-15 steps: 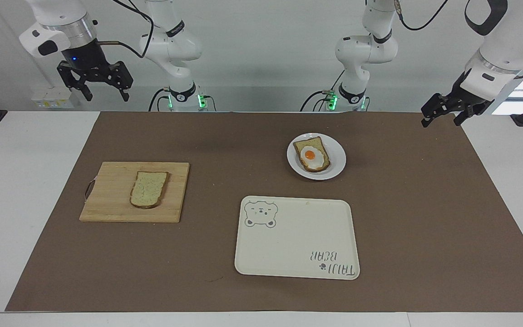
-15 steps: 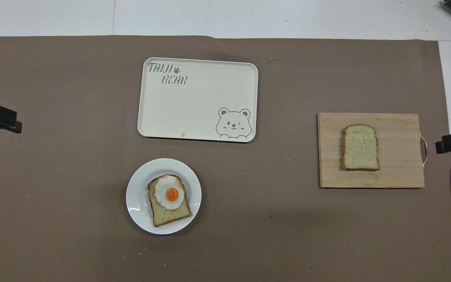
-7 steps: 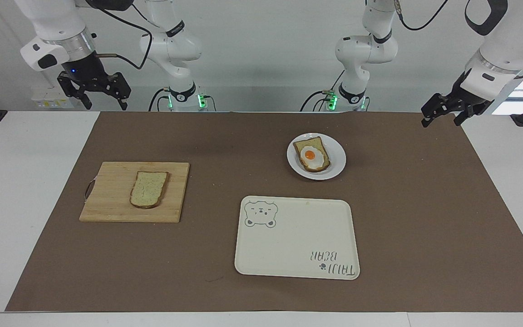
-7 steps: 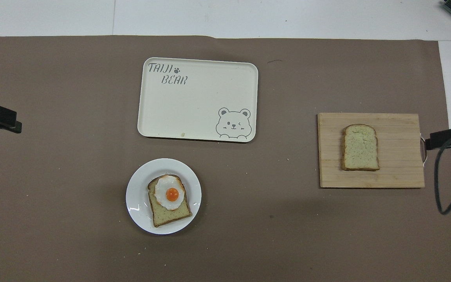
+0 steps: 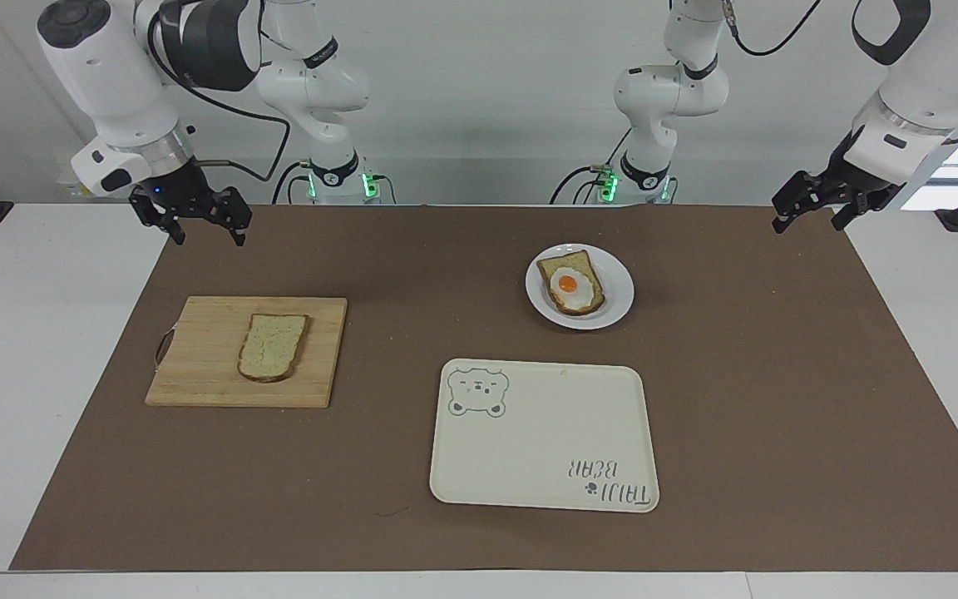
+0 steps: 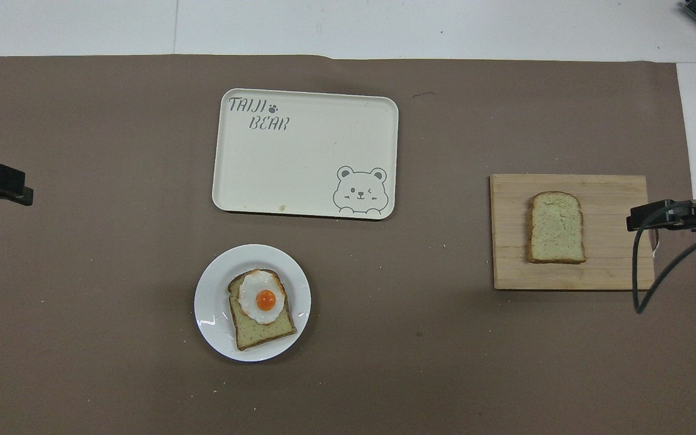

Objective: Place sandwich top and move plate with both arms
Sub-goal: 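Reach the right gripper down to the bread slice on the board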

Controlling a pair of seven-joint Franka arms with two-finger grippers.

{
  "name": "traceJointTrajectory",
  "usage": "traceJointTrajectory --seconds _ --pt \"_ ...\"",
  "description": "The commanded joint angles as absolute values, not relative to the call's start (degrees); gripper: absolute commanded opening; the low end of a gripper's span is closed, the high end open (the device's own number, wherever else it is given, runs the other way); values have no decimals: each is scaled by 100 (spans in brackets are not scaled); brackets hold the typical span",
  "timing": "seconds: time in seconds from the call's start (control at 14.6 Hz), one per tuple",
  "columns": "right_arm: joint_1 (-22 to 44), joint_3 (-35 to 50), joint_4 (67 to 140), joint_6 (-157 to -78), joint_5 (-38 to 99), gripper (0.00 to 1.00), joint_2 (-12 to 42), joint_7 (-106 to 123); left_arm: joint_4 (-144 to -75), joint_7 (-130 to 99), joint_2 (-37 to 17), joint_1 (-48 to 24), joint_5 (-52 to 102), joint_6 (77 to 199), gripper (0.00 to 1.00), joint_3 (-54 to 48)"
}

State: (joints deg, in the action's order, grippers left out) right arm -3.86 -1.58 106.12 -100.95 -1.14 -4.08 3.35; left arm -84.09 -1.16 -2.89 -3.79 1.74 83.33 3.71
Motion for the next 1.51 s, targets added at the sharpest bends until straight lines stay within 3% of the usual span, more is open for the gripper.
traceJointTrajectory --seconds 0.0,0.27,0.48,1.03,1.44 --pt "-580 -105 11003 -10668 9 100 -212 527 -8455 -123 -193 -281 246 8279 100 316" --pt "-633 -114 11214 -10968 158 100 105 527 -8455 -123 -193 -281 246 8279 100 316" --pt "-738 -105 11820 -11749 167 100 123 527 -8455 -123 -193 -281 246 8279 100 316" --pt "-782 -105 11839 -12708 676 100 931 1274 -8455 -123 -193 -281 246 8288 100 308" --pt "-888 -105 11848 -12832 1046 100 1292 1670 -8455 -123 -193 -281 246 8279 100 308"
